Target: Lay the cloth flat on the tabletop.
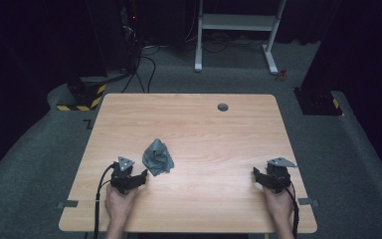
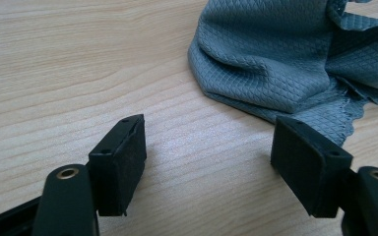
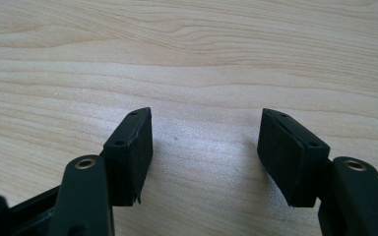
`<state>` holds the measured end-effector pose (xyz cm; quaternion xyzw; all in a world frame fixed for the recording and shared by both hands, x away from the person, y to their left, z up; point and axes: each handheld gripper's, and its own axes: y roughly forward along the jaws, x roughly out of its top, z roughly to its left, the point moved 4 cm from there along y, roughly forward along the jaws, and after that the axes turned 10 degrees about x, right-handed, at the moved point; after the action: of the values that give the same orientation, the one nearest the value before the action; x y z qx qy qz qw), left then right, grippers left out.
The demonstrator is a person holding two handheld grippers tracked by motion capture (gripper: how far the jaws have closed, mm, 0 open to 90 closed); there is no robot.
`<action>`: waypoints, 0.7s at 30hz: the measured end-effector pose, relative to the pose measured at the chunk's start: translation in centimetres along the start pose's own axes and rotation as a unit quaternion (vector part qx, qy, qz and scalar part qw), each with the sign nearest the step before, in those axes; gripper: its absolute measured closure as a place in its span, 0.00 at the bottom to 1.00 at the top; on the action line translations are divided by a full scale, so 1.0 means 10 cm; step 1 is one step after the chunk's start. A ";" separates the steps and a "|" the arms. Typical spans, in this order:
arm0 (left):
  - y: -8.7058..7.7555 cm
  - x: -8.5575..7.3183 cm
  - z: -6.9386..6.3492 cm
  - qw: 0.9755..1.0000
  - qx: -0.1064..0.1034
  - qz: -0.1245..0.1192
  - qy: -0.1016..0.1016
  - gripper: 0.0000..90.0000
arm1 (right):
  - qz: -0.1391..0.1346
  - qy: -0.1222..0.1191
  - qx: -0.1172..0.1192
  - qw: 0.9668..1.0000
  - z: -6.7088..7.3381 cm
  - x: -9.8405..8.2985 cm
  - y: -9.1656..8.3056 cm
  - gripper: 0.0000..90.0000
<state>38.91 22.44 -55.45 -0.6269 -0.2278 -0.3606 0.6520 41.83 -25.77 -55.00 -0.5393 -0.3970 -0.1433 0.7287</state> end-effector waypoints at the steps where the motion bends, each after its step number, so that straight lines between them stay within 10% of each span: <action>1: 0.00 0.00 0.00 1.000 0.000 0.000 0.000 0.33 | 0.000 0.000 0.000 1.000 0.00 0.00 0.00 0.43; 21: 0.00 0.01 -0.02 1.000 -0.016 -0.002 0.014 0.30 | 0.000 0.000 0.000 1.000 0.00 0.00 0.00 0.43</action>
<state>38.88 22.19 -55.42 -0.6315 -0.2145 -0.3742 0.6444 41.83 -25.77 -54.99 -0.5391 -0.3969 -0.1433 0.7289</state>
